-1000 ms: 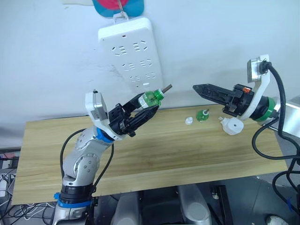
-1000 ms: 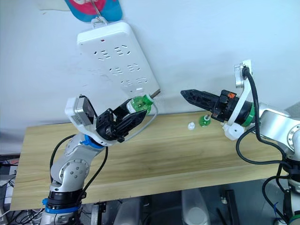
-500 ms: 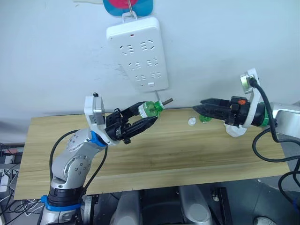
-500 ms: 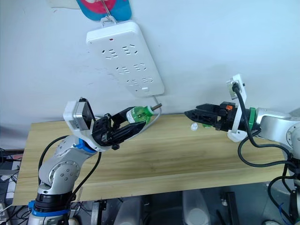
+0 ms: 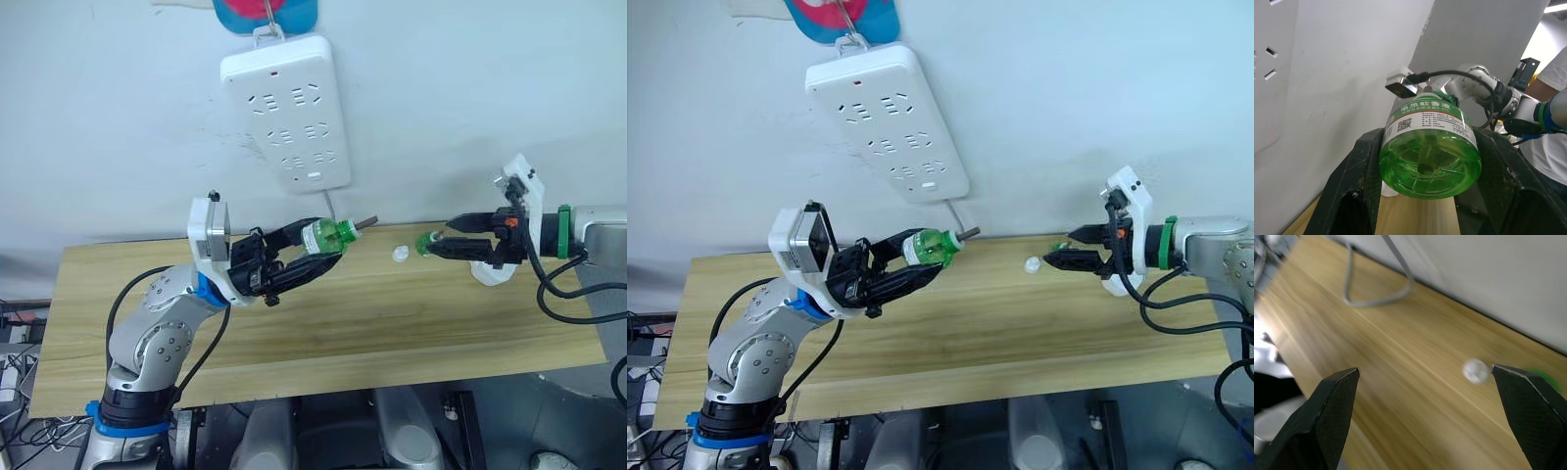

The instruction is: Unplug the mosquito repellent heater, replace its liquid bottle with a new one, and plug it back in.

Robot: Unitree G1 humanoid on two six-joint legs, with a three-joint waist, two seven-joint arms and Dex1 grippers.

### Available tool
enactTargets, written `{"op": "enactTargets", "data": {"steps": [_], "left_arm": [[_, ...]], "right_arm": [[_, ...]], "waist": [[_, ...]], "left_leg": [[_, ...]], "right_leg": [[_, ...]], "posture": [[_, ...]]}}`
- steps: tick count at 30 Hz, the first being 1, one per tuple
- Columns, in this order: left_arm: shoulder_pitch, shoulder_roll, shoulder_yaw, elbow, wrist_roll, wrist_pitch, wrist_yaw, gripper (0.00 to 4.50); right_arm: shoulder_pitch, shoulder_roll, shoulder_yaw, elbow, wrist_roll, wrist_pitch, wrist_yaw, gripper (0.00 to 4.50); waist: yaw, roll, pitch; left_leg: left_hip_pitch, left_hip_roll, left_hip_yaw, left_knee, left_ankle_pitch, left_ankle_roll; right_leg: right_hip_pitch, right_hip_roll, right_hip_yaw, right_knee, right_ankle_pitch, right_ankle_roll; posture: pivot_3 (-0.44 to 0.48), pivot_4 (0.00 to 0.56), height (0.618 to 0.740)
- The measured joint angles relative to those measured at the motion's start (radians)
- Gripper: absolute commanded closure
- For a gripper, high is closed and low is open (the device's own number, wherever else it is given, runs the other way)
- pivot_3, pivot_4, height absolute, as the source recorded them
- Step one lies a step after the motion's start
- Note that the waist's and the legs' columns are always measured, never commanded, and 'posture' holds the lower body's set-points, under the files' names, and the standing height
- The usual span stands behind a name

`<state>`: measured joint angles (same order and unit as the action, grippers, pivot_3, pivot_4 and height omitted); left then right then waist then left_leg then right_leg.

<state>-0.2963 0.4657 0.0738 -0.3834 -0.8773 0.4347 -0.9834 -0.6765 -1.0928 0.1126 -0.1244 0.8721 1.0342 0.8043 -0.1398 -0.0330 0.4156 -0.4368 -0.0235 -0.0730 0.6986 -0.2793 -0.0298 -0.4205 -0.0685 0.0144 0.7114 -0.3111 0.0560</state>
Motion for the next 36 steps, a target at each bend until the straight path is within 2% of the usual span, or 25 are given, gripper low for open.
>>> {"op": "enactTargets", "data": {"steps": [10,19,29,36], "left_arm": [[-0.015,0.022,-0.009,-0.001,0.035,-0.003,-0.013,2.17],[-0.022,0.030,-0.010,0.001,0.044,-0.008,-0.056,2.17],[-0.013,0.021,-0.010,0.001,0.050,-0.011,-0.053,2.17],[0.010,0.034,-0.007,-0.001,0.050,-0.011,-0.053,2.17]], "right_arm": [[-0.165,-0.032,0.263,0.258,-0.491,-0.233,0.259,0.01],[-0.196,-0.018,0.320,0.398,-0.740,-0.375,0.394,0.01],[-0.193,0.071,0.341,0.569,-0.937,-0.492,0.412,0.01],[-0.164,0.098,0.337,0.608,-0.997,-0.499,0.411,0.01]], "waist": [[-0.003,0.000,0.000],[-0.003,0.000,0.000],[-0.003,0.000,0.000],[-0.001,0.000,0.000]], "left_leg": [[0.000,0.000,0.001,0.000,0.000,0.000],[0.000,0.000,0.001,0.000,0.000,0.000],[0.001,0.000,0.001,0.000,0.000,0.000],[0.001,0.000,0.001,0.001,0.000,-0.001]], "right_leg": [[-0.001,-0.001,0.000,0.000,0.000,0.000],[0.000,-0.001,0.000,0.000,0.000,0.000],[0.000,-0.001,0.000,0.001,0.000,0.000],[0.000,-0.001,0.000,0.002,0.000,0.000]], "posture": [[-0.278,0.344,0.740],[-0.270,0.349,0.740],[-0.242,0.358,0.740],[-0.233,0.362,0.740]]}}
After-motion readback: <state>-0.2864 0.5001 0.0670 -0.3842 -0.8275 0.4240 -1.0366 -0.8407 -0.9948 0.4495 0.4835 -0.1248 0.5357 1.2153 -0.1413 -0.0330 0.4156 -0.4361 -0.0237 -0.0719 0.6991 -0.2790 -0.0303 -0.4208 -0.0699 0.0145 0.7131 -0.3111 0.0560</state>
